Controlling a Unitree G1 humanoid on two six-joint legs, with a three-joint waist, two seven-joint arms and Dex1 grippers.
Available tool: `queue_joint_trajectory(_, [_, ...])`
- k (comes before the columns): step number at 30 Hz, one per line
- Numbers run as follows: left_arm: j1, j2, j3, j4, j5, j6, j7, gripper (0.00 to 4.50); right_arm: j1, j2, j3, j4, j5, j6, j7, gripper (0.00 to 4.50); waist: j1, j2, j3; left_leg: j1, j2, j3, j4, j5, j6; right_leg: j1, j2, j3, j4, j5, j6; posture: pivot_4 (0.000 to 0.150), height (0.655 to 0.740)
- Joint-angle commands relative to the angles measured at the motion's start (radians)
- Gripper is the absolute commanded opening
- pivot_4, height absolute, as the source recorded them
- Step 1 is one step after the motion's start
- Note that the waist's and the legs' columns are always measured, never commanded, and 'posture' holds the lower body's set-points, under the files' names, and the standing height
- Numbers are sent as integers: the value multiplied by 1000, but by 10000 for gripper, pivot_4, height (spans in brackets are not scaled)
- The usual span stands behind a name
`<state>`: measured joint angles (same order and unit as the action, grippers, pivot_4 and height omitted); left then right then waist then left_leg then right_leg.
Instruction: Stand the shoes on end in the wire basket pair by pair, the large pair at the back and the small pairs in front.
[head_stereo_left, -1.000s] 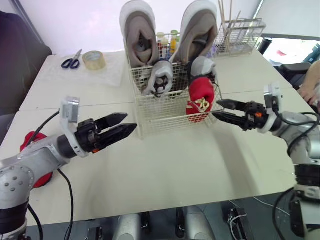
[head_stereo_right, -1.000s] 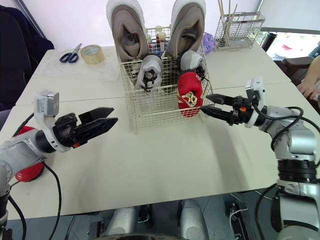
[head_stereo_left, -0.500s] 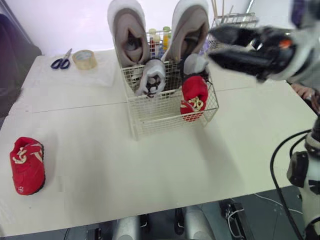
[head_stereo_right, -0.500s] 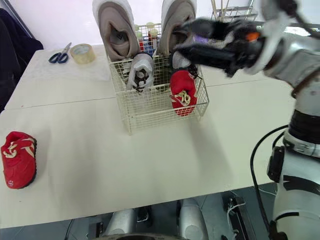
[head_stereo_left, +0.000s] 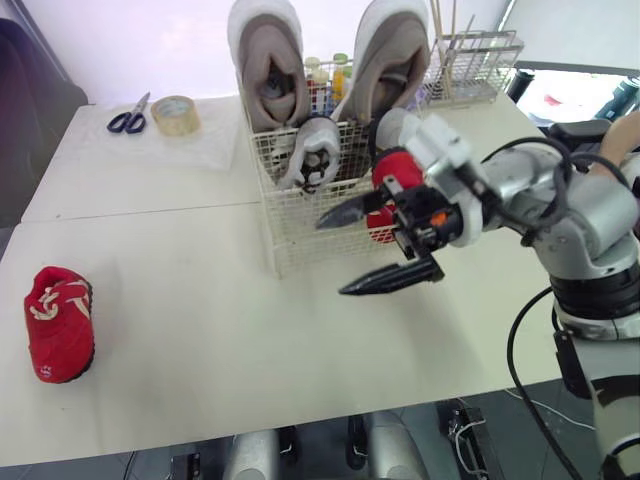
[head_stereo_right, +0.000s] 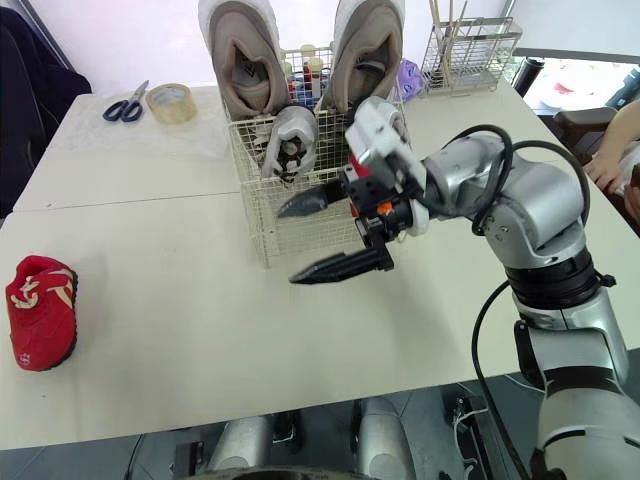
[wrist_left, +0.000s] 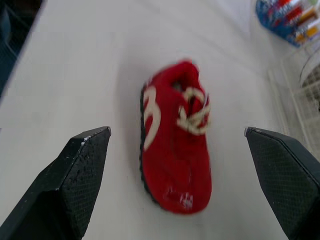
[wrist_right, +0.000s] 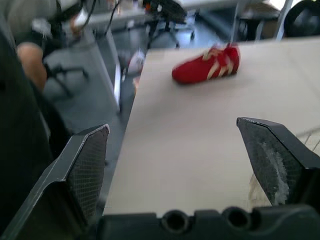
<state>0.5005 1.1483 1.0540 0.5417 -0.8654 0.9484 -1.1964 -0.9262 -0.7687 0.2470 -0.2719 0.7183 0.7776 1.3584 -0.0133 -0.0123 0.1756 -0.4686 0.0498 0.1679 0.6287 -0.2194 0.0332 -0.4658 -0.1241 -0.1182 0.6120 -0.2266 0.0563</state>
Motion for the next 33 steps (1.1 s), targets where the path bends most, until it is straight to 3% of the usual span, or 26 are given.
queue_joint_trajectory(1, [-70,-24,-97,33,46,-35,-35,45000,19,-37,33,-55,-68,-57,52,44422,-1,-1,-1,0,0,0,0,0,-1,-1,0,0,0,0,0,1500,7400])
queue_joint_trajectory(13, [-391,-114,-323,195,174,-141,16,45000,48,-74,17,-99,-95,35,-12,44422,-24,-2,-1,2,1,1,2,4,-6,-4,-1,-2,7,1,0,1500,7400])
queue_joint_trajectory(18, [-396,-166,-325,83,135,-52,42,45000,55,-73,9,-108,-97,53,-40,44422,-18,0,-3,7,1,1,2,2,-3,0,-4,-4,8,1,0,1500,7400])
queue_joint_trajectory(23, [-292,-295,-229,-249,36,73,193,45000,77,-55,-8,-130,-87,77,-93,44422,-7,1,-3,7,-1,2,3,3,-5,1,-6,-3,8,1,0,1500,7400])
queue_joint_trajectory(26, [-297,-300,-177,-257,15,92,245,45000,91,-41,-10,-132,-93,79,-116,44422,-3,0,-4,8,-1,1,4,4,-6,2,-6,-4,9,1,0,1500,7400])
queue_joint_trajectory(32, [-345,-256,-245,-151,63,78,243,45000,83,-2,-2,-115,-106,65,-145,44422,-4,0,-4,8,0,1,10,1,-1,2,-5,-5,15,1,0,1500,7400])
queue_joint_trajectory(33, [-362,-248,-257,-125,71,75,242,39559,81,4,0,-114,-107,65,-149,45000,-4,0,-4,8,1,1,11,1,-1,2,-5,-5,16,1,0,1500,7400])
